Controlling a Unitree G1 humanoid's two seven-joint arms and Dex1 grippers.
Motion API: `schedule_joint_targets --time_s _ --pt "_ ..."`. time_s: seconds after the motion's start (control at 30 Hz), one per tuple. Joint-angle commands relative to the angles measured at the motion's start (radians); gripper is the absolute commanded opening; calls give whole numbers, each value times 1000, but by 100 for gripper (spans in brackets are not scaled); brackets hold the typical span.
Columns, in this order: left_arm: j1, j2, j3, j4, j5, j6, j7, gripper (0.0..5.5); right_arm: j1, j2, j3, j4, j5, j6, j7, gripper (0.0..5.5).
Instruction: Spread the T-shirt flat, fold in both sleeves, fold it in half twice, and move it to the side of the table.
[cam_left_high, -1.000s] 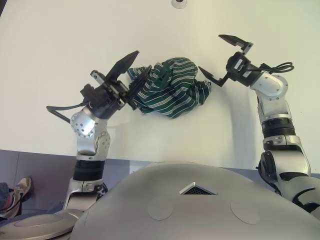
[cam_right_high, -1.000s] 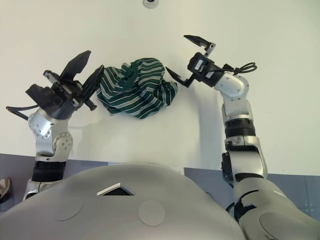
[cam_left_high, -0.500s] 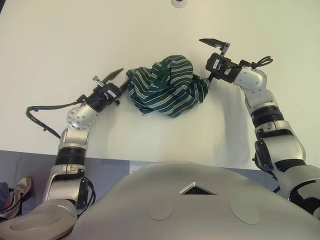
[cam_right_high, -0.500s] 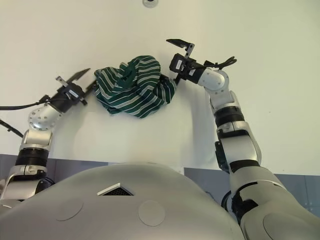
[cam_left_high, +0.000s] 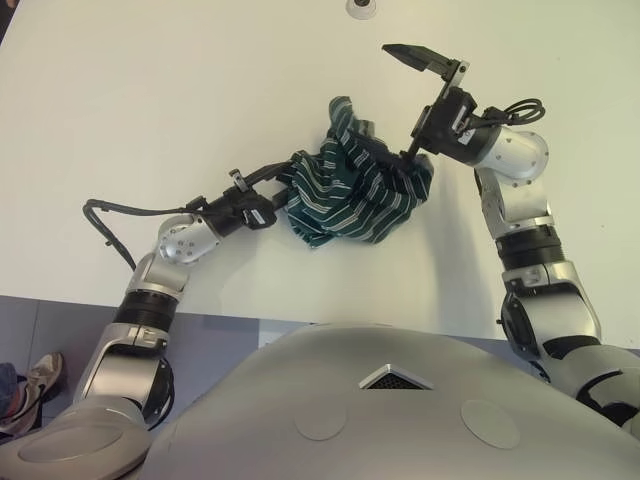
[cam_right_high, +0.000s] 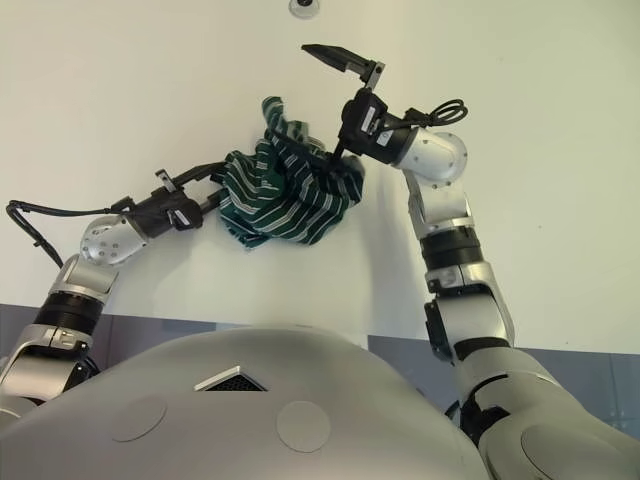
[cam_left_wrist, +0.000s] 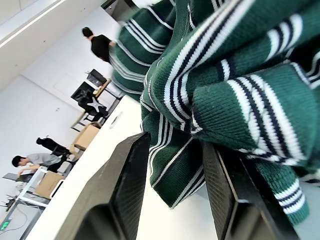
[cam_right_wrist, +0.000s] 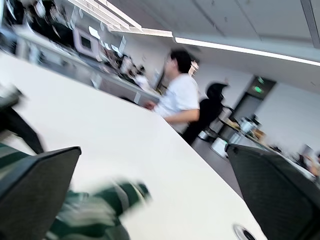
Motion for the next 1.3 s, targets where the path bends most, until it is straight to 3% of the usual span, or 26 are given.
schedule_joint_targets --time_s 0.03,0.2,0.5,0.6,0.73,0.8,0.9,1.03,1.3 --pt "16 25 -19 57 72 55 18 176 129 -129 35 -185 67 60 155 539" --pt "5 34 -12 69 71 59 60 176 280 -251 87 -269 23 40 277 539" --pt "-19 51 142 34 -190 69 69 176 219 -187 -3 -183 -65 39 84 539" --pt "17 56 169 -59 -356 66 -4 176 216 -172 -17 -197 -46 67 53 539" --pt "175 129 111 -338 -713 27 -250 176 212 -158 -19 -197 -56 82 37 539" --pt "233 158 97 -429 -793 26 -336 176 213 -153 -17 -192 -64 82 32 539" --pt "291 186 65 -496 -756 25 -424 176 208 -146 -11 -180 -74 78 24 539" --pt "307 168 61 -555 -697 112 -406 176 207 -141 -10 -173 -79 75 24 539" --pt "253 77 6 -475 -200 215 -260 176 205 -131 -6 -169 -81 69 27 539"
